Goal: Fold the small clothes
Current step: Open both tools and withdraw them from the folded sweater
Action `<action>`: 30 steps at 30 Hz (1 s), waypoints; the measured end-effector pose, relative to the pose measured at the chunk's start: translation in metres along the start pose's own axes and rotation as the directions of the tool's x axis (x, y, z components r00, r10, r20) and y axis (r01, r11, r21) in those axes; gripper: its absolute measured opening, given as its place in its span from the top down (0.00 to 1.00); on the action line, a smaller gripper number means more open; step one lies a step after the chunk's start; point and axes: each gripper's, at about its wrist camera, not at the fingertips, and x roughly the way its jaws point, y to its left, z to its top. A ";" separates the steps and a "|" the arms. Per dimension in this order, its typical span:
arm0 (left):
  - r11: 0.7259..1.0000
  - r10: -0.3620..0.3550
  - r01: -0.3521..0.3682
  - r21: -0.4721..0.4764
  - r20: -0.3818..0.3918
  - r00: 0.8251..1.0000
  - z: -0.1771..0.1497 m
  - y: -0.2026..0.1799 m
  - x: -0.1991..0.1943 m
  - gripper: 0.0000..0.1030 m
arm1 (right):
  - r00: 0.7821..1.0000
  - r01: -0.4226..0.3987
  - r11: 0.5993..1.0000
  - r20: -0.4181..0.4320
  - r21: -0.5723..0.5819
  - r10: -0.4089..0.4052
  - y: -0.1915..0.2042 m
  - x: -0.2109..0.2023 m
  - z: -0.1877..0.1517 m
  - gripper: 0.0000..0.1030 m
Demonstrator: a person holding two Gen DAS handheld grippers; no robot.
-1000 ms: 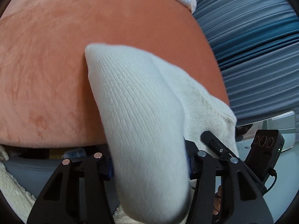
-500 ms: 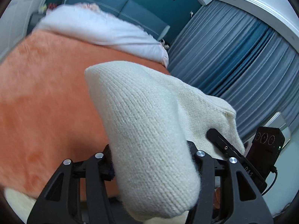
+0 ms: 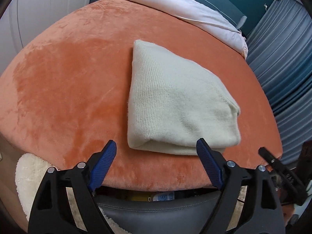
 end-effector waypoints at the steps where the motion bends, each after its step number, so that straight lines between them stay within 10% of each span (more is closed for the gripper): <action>1: 1.000 0.018 -0.018 0.016 0.009 1.000 0.003 -0.007 0.000 0.21 | 1.000 -0.003 1.000 0.003 -0.029 0.003 0.012 0.000 0.007 0.80; 6: 0.984 0.148 -0.147 0.097 -0.003 0.989 0.007 -0.019 0.012 0.21 | 1.000 0.013 0.991 -0.005 -0.136 -0.014 0.050 0.026 0.024 0.94; 9: 0.951 0.291 -0.280 0.132 -0.076 0.954 0.006 -0.008 0.048 0.19 | 0.986 0.104 0.980 -0.111 -0.173 -0.124 0.046 0.073 0.013 0.94; 11: 0.959 0.278 -0.266 0.100 -0.123 0.953 0.001 0.005 0.063 0.19 | 0.963 0.128 0.981 -0.220 -0.144 -0.158 0.032 0.109 0.002 0.97; 16: 0.954 0.291 -0.282 0.100 -0.084 0.953 -0.003 -0.002 0.051 0.19 | 0.972 0.120 0.989 -0.191 -0.084 -0.134 0.031 0.085 0.003 0.97; 24: 0.939 0.310 -0.306 0.157 0.000 0.951 -0.021 -0.037 0.023 0.17 | 0.966 0.241 0.964 -0.066 -0.113 -0.249 0.038 0.033 -0.021 0.83; 30: 0.930 0.322 -0.323 0.177 0.033 0.946 -0.043 -0.056 0.024 0.15 | 0.947 0.317 0.939 0.004 -0.133 -0.320 0.034 0.020 -0.040 0.54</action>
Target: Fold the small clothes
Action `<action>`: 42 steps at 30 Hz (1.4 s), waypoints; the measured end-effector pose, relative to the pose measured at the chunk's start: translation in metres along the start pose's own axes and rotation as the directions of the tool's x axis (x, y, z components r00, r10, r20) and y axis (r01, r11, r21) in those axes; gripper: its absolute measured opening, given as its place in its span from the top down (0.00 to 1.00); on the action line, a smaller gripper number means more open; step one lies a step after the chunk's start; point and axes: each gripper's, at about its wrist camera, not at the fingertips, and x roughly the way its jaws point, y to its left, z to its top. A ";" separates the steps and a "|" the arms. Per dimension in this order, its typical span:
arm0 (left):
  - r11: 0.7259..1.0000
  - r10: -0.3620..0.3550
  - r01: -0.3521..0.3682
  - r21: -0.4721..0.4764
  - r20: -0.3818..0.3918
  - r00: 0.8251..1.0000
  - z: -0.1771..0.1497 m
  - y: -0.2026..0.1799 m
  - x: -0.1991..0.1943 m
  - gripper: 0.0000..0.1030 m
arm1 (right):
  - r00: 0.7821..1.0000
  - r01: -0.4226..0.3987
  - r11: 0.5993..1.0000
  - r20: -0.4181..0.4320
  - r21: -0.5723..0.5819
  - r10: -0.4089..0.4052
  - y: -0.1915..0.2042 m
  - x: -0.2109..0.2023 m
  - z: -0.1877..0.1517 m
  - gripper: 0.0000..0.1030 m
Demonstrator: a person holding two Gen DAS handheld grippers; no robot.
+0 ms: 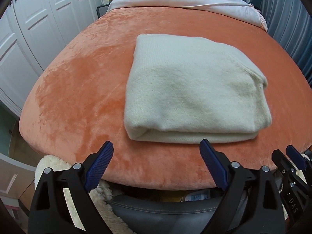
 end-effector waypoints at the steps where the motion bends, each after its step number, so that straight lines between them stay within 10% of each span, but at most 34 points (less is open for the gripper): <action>1: 1.000 0.005 -0.005 0.008 0.002 1.000 -0.002 -0.003 0.002 0.15 | 1.000 0.007 1.000 0.002 0.003 -0.007 -0.003 0.001 -0.002 0.50; 42: 0.992 0.088 -0.102 0.079 0.165 0.982 -0.058 -0.037 0.007 0.13 | 0.996 0.074 0.997 0.055 0.020 -0.075 0.007 0.018 -0.047 0.35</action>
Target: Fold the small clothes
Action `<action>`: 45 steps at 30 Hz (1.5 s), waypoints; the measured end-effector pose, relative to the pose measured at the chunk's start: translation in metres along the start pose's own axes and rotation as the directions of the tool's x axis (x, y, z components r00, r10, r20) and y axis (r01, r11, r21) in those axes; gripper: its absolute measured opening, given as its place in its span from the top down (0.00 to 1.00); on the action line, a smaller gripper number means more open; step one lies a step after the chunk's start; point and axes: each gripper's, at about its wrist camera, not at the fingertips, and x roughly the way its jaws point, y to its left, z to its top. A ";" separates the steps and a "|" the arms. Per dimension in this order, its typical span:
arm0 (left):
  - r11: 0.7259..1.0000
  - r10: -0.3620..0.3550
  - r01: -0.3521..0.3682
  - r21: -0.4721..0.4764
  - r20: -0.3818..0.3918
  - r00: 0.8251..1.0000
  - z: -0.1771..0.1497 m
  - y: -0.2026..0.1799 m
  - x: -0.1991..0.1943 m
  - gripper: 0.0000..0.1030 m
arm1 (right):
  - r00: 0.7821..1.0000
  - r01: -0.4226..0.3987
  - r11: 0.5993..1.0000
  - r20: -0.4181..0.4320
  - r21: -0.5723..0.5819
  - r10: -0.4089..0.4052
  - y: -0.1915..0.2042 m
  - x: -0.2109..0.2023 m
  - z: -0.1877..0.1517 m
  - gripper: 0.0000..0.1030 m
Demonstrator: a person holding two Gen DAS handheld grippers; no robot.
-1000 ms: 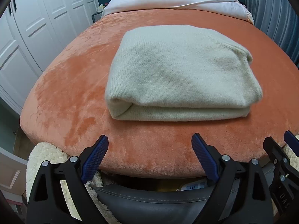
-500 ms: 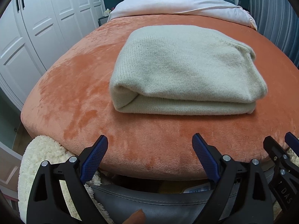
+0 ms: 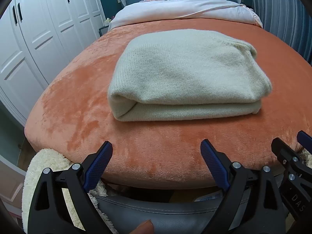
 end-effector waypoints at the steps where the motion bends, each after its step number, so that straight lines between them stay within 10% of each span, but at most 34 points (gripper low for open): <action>1: 1.000 0.002 -0.002 0.002 0.002 1.000 0.000 0.000 0.000 0.13 | 1.000 -0.002 1.000 0.001 -0.003 0.002 -0.001 0.000 0.000 0.35; 45: 1.000 0.017 -0.018 0.013 0.032 0.999 0.000 -0.007 -0.009 0.10 | 0.999 -0.022 0.999 0.027 -0.033 0.023 0.007 -0.007 -0.004 0.34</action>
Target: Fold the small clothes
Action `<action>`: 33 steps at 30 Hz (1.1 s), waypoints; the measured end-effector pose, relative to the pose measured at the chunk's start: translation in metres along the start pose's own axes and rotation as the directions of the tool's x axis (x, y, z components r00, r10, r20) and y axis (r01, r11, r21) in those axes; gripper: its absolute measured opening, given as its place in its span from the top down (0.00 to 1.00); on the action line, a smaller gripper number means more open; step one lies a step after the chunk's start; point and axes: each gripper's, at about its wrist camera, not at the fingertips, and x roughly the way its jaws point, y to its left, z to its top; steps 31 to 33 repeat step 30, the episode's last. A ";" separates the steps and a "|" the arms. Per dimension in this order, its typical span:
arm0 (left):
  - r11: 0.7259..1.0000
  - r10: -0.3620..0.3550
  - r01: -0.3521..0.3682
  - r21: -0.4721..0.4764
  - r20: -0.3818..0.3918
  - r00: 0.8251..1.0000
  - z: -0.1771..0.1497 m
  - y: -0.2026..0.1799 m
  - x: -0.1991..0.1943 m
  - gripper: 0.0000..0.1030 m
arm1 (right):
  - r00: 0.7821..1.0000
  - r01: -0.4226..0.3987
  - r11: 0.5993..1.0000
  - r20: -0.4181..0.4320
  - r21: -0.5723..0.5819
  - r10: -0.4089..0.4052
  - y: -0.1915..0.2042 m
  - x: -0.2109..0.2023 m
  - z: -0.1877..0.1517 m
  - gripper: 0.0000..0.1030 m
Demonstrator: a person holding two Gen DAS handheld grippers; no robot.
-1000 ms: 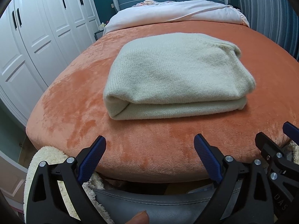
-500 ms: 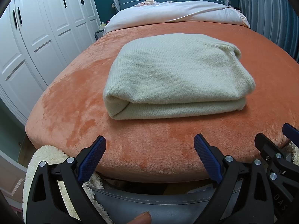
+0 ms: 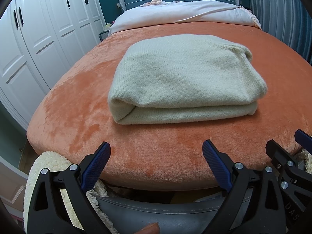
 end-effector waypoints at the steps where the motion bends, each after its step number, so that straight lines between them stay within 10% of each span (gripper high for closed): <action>1: 1.000 0.000 0.000 -0.001 0.000 1.000 0.000 0.000 0.000 0.10 | 1.000 0.000 1.000 0.000 0.000 0.000 0.000 0.000 0.000 0.34; 33: 0.999 0.008 -0.009 -0.042 -0.018 1.000 -0.004 0.002 0.002 0.11 | 1.000 0.004 1.000 -0.006 0.008 -0.004 0.002 0.002 -0.001 0.33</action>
